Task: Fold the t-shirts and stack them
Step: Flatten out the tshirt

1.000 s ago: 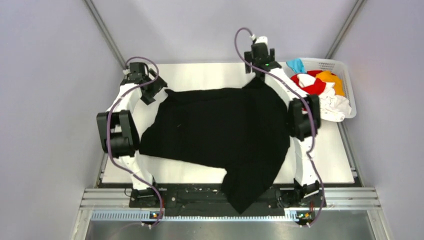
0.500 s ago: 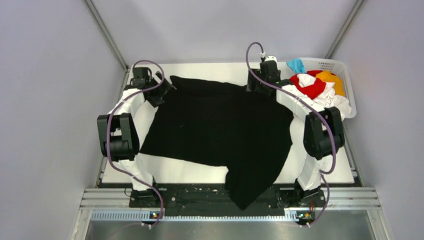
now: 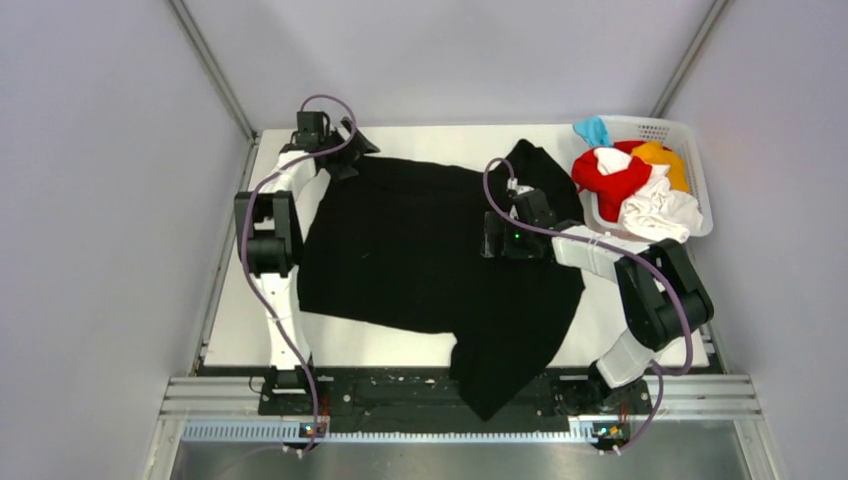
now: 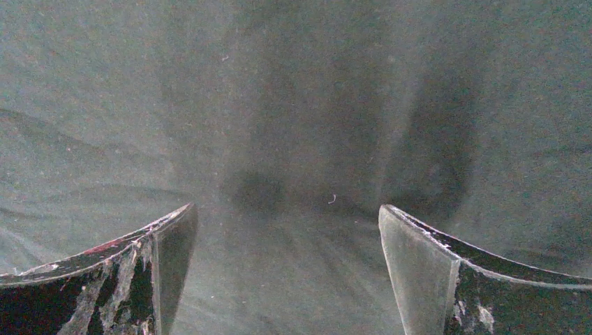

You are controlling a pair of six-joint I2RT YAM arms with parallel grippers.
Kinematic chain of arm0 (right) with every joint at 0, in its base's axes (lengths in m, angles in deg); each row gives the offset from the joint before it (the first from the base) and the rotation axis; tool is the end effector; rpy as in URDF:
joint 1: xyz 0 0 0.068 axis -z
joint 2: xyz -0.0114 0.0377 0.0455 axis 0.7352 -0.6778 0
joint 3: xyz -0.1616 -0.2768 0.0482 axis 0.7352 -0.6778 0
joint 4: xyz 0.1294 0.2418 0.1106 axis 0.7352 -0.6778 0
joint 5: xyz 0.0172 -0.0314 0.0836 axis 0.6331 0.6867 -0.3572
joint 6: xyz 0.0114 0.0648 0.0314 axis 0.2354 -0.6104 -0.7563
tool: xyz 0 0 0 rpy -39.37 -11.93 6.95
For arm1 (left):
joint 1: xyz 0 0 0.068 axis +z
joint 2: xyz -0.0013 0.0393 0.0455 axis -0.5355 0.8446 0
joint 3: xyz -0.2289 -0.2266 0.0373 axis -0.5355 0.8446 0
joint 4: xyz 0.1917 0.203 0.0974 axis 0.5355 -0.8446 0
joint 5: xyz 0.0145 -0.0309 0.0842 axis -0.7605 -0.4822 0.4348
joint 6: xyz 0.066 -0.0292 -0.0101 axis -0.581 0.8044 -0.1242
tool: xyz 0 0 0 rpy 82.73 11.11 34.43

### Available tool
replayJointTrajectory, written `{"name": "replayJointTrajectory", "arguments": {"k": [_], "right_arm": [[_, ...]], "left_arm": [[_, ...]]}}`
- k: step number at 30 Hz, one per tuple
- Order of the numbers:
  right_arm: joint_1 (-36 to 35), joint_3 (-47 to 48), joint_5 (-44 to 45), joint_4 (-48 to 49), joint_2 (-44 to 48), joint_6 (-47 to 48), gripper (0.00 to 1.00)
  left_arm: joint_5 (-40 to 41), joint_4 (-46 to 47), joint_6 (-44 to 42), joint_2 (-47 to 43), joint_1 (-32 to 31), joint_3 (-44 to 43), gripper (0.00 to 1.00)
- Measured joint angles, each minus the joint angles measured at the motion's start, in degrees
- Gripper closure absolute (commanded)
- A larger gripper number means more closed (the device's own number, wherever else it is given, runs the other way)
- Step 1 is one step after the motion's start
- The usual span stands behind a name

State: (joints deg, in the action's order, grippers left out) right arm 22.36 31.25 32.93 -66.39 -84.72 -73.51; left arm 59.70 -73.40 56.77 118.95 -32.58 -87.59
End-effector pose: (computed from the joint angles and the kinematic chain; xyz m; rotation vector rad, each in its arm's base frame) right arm 0.3352 0.1595 0.1779 -0.0881 2.5010 0.4152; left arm 0.5853 -0.0251 0.2286 -0.6357 2.2645 -0.8205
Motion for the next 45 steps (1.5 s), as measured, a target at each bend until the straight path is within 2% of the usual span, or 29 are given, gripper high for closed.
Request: {"name": "replayJointTrajectory", "arguments": {"k": [8, 12, 18, 21, 25, 28, 33, 35, 38, 41, 45], "right_arm": [[0.02, -0.79, 1.86, 2.71, 0.87, -0.33, 0.01], [0.02, -1.18, 3.15, 2.49, 0.87, -0.24, 0.01], [0.02, -1.18, 4.22, 2.27, 0.87, -0.11, 0.01], [0.02, -1.18, 5.40, 1.88, 0.87, -0.09, 0.01], [0.46, -1.18, 7.04, 1.07, 0.87, -0.13, 0.01], [1.31, -1.03, 7.52, 0.68, 1.05, -0.24, 0.01], [3.28, 2.19, 8.33, -0.83, 1.62, -0.59, 0.01], [3.63, 5.18, 8.66, -1.14, 1.62, -0.55, 0.01], [4.17, 9.75, 9.05, -0.90, 1.40, -0.59, 0.01], [5.33, 14.64, 9.18, 0.57, -0.98, -0.83, 0.01], [7.32, 24.72, 9.09, 1.84, -10.47, -1.18, 0.01]], "left_arm": [[0.35, -1.09, 0.96, 12.00, -3.74, -11.13, 0.01], [3.87, -0.20, 2.58, 15.85, -4.85, -17.66, 0.01], [11.89, 3.30, 7.67, 26.10, -4.42, -32.17, 0.01], [15.98, 2.97, 9.18, 27.23, -3.52, -34.07, 0.01], [20.17, 3.08, 9.35, 23.19, -1.29, -27.85, 0.01], [22.10, -0.55, 8.09, 20.85, 1.05, -26.40, 0.01], [21.99, -5.86, 4.52, 16.00, 3.85, -25.64, 0.01], [21.77, -6.75, 2.95, 10.75, 3.93, -22.05, 0.01], [19.78, -6.91, 0.63, -0.74, 3.15, -12.90, 0.01], [17.18, -5.11, -0.68, -15.15, 1.66, 0.79, 0.01], [14.67, 0.61, -1.42, -30.49, -1.25, 20.87, 0.01]]}}
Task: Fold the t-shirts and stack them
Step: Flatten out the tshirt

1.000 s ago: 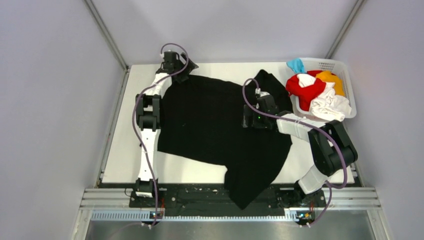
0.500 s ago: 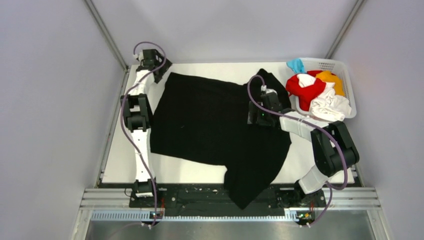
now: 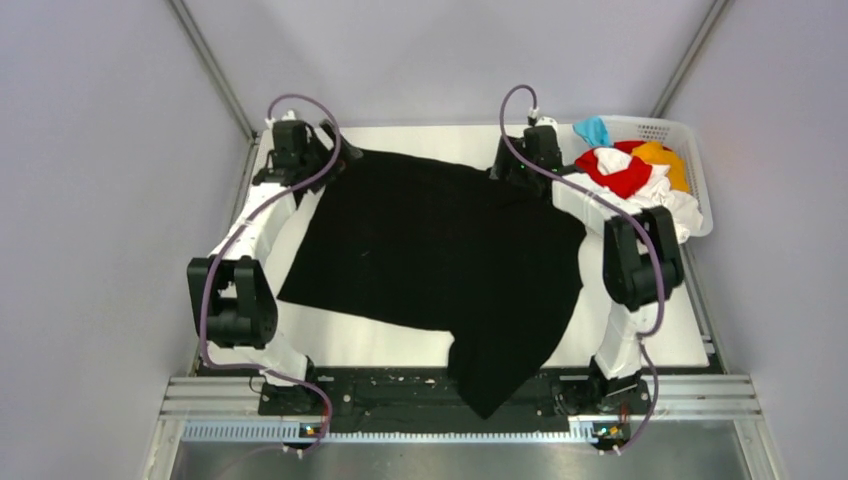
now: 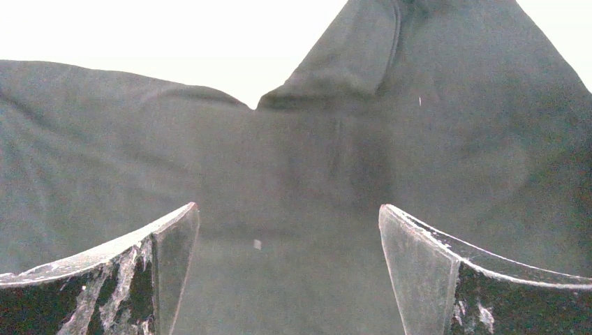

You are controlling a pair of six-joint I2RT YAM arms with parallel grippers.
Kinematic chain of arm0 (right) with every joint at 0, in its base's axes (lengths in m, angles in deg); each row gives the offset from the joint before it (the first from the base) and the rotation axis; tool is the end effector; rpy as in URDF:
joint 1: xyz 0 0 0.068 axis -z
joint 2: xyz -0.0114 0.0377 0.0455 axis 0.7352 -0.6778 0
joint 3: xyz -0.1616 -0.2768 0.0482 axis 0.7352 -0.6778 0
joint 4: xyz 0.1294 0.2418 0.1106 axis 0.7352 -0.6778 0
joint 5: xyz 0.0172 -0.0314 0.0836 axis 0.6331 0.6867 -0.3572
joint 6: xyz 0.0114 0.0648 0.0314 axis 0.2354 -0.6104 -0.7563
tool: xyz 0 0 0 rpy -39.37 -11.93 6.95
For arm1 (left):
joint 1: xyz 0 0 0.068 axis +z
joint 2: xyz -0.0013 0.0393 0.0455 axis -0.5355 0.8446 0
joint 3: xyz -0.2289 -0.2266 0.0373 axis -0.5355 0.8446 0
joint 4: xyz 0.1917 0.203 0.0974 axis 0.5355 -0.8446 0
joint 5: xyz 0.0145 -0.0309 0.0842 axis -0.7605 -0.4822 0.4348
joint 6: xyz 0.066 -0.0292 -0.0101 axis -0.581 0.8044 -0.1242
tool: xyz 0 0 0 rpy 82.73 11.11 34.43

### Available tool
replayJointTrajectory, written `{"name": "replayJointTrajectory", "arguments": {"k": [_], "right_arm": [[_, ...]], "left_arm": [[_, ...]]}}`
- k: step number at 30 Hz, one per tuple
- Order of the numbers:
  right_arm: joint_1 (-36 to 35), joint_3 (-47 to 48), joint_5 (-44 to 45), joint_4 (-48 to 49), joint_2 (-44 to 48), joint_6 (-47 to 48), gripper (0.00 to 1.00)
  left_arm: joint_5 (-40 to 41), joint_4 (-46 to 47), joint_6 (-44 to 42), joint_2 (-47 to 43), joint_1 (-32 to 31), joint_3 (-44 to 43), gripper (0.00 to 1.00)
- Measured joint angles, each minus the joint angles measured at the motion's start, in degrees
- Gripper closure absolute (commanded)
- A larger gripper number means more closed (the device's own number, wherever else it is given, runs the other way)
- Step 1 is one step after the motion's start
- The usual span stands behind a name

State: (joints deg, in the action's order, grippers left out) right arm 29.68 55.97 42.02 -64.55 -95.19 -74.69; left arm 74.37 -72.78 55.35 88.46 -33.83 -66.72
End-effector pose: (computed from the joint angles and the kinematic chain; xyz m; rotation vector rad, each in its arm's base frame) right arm 0.4616 0.1400 0.2623 0.1664 2.1809 0.2904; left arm 0.4515 -0.0196 0.3517 -0.6402 2.0505 -0.5766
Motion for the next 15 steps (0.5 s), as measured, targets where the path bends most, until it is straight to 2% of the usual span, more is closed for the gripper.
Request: {"name": "replayJointTrajectory", "arguments": {"k": [3, 6, 15], "right_arm": [[1.09, 7.85, -0.37, -0.15, -8.33, 0.02, 0.01], [1.97, 14.88, -0.76, -1.25, -15.47, 0.00, 0.01], [2.51, 25.20, -0.17, -4.02, -26.75, 0.04, 0.01]], "left_arm": [[-1.95, 1.49, -0.04, -2.16, -1.46, 8.31, 0.01], [-2.89, 1.25, -0.11, -0.17, -1.53, 14.67, 0.01], [-2.75, 0.44, -0.33, 2.29, -1.16, 23.10, 0.01]]}}
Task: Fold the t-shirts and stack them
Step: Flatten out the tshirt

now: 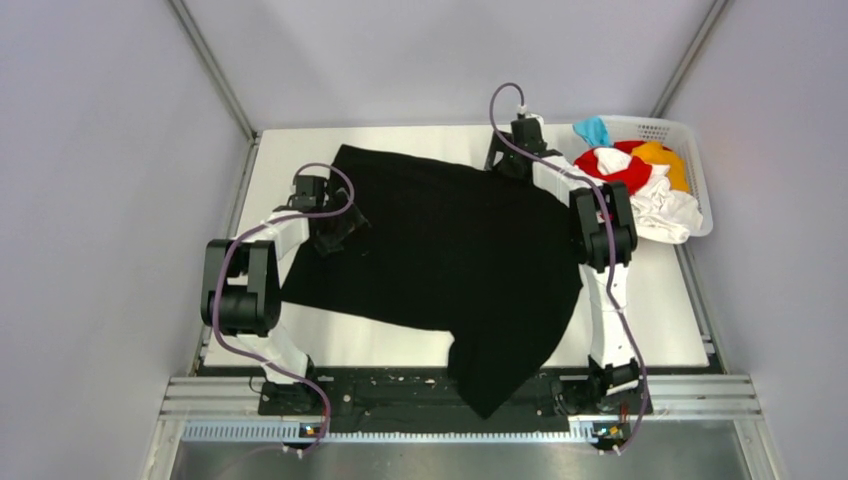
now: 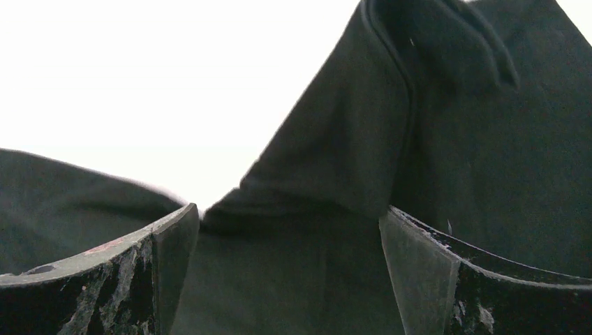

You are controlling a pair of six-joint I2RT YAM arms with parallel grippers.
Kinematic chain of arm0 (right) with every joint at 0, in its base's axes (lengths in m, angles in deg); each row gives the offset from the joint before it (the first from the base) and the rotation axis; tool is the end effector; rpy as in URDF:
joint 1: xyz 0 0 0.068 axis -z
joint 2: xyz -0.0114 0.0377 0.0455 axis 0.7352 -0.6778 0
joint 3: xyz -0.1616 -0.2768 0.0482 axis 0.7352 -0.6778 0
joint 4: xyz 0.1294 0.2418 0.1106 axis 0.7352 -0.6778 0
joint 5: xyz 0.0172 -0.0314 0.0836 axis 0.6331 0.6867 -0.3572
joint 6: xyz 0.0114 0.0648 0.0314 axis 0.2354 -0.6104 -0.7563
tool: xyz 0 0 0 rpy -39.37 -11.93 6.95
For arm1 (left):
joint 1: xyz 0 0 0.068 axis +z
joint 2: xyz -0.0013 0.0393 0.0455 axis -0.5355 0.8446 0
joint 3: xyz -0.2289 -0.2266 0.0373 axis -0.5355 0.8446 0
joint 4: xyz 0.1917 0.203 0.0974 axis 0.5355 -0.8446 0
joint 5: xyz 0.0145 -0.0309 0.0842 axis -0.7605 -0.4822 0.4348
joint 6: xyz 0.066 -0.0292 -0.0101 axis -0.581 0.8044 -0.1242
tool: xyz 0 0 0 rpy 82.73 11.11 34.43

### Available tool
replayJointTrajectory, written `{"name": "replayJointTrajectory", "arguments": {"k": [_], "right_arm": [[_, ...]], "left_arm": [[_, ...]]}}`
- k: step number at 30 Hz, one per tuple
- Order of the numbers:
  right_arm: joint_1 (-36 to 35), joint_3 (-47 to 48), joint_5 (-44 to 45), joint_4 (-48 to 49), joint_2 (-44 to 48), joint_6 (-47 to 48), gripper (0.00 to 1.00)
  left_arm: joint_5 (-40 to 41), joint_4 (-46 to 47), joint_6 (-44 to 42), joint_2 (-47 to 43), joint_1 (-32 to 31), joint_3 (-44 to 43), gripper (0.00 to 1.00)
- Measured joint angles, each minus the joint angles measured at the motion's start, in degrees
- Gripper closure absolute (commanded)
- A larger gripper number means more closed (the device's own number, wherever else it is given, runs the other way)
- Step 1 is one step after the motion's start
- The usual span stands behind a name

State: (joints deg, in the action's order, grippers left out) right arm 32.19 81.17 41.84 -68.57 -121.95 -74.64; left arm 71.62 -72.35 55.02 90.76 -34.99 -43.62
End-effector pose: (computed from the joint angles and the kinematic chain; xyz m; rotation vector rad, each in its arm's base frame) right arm 0.5831 0.1512 0.1772 0.2133 2.2703 0.2349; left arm 0.3920 -0.0289 0.1858 -0.7661 2.4798 -0.5173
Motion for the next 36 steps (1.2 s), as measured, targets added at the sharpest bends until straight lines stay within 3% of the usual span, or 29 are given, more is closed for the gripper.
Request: {"name": "replayJointTrajectory", "arguments": {"k": [4, 11, 14, 20, 30, 36], "right_arm": [[0.00, 9.35, -0.74, 1.40, -7.04, -0.44, 0.01], [0.00, 39.69, -2.82, 8.24, -26.25, -6.51, 0.01], [0.02, 41.64, -2.56, 9.35, -27.15, -6.88, 0.01], [0.04, 26.51, -2.64, 5.49, -15.23, -2.32, 0.01], [-1.16, -18.36, 3.56, -8.24, 25.31, -1.64, 0.01], [-1.05, -32.35, 7.13, -12.55, 27.21, -2.75, 0.01]], "left_arm": [[1.11, 0.11, -0.20, 0.02, 0.00, 0.50, 0.01], [1.57, 0.50, -0.76, -0.11, 0.00, 0.83, 0.01], [2.43, 0.17, -1.36, -0.39, 0.00, 0.90, 0.01], [3.93, -0.94, -2.29, -3.15, 0.11, 2.32, 0.01], [3.80, -0.76, -2.47, -4.79, 0.20, 4.46, 0.01], [3.58, 0.17, -2.43, -4.96, 0.20, 6.14, 0.01]]}}
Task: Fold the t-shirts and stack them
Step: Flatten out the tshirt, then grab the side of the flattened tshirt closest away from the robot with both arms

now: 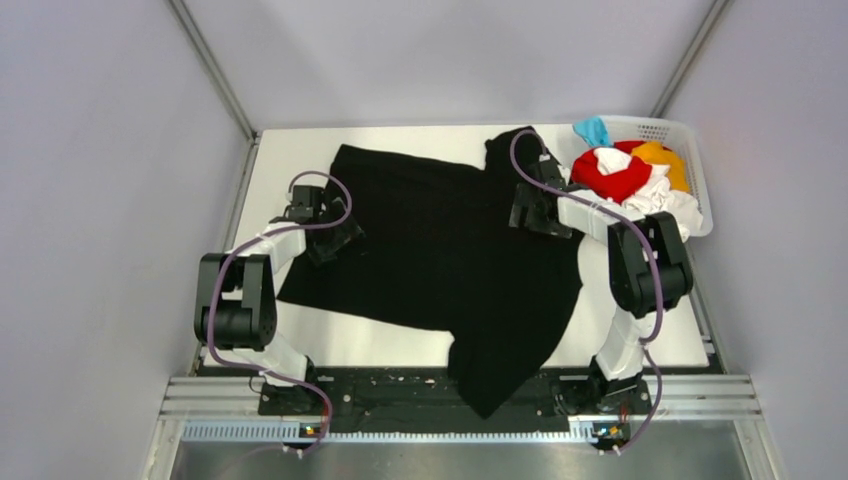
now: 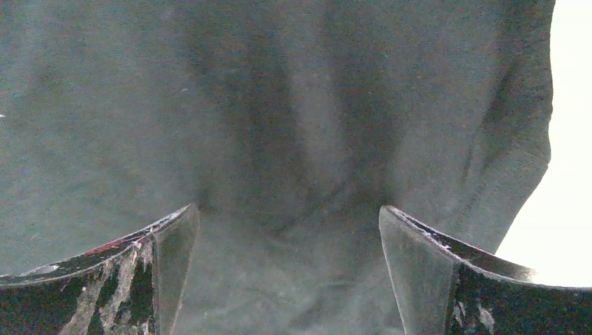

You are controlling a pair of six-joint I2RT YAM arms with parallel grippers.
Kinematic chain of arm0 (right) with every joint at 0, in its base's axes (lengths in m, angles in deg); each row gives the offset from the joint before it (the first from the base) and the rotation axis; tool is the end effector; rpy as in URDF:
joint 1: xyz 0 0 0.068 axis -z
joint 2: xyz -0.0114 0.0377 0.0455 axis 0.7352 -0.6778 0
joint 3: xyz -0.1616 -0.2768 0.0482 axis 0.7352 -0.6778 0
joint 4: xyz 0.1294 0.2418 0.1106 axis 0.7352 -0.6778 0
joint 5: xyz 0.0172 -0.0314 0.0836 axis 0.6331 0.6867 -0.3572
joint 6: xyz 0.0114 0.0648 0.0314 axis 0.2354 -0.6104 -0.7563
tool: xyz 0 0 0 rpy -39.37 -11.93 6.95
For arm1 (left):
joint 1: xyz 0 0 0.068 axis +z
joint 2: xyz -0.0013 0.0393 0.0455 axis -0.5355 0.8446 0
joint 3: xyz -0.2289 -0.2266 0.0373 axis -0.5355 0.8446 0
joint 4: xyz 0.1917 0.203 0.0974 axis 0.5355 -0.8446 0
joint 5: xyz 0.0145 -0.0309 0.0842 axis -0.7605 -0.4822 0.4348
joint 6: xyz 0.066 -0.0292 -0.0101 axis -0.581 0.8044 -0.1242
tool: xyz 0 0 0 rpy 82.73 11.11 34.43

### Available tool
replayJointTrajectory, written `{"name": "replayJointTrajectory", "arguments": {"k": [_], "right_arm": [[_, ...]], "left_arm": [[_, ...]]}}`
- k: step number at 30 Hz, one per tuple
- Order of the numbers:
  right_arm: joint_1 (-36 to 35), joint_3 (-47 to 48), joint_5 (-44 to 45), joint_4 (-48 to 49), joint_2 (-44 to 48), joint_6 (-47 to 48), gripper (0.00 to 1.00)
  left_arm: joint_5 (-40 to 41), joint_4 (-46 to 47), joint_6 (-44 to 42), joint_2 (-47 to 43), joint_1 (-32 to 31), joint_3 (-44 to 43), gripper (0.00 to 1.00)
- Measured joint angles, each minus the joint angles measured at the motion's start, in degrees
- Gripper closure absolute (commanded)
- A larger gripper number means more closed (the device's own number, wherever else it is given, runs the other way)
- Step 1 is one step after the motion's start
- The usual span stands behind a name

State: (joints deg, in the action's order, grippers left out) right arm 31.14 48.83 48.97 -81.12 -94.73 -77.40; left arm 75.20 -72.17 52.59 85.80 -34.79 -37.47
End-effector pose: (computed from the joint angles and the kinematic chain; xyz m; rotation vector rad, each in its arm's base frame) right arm 0.4155 0.1063 0.1951 0.2980 2.5248 -0.0091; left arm 0.3606 -0.0225 0.1811 -0.7444 2.4894 -0.4172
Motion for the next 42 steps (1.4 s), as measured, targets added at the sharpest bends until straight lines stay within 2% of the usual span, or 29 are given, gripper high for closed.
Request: {"name": "replayJointTrajectory", "arguments": {"k": [5, 16, 21, 24, 28, 34, 38, 42], "right_arm": [[0.98, 2.95, 1.55, -1.05, -5.31, -0.09, 0.01], [4.92, 24.70, 2.71, -1.49, -20.65, 2.23, 0.01], [5.22, 25.18, 1.38, -1.57, -20.57, 3.87, 0.01], [4.46, 20.06, 0.87, -1.86, -15.76, 4.66, 0.01], [0.72, 6.88, 2.38, -2.43, -0.15, 4.96, 0.01], [-6.36, -10.93, 0.85, -0.07, 19.58, 2.84, 0.01], [-6.49, -17.90, -0.33, 0.90, 22.51, 1.51, 0.01], [-6.56, -20.85, -1.14, 2.32, 22.97, 0.98, 0.01]], "left_arm": [[-0.20, 0.66, 0.35, -0.04, 0.00, 0.28, 0.01], [-0.70, 1.81, 3.37, 0.42, 0.00, 0.02, 0.01], [1.16, -0.31, 4.09, -4.57, -0.04, 1.99, 0.01], [4.63, -3.85, 4.50, -13.05, 0.00, 3.52, 0.01], [12.11, -7.28, 6.54, -25.07, 0.87, 6.54, 0.01], [19.89, -13.70, 10.43, -33.05, 7.89, 16.61, 0.02], [21.22, -14.84, 12.09, -33.62, 9.40, 21.90, 0.17], [20.59, -12.55, 12.72, -29.42, 9.88, 22.71, 0.28]]}}
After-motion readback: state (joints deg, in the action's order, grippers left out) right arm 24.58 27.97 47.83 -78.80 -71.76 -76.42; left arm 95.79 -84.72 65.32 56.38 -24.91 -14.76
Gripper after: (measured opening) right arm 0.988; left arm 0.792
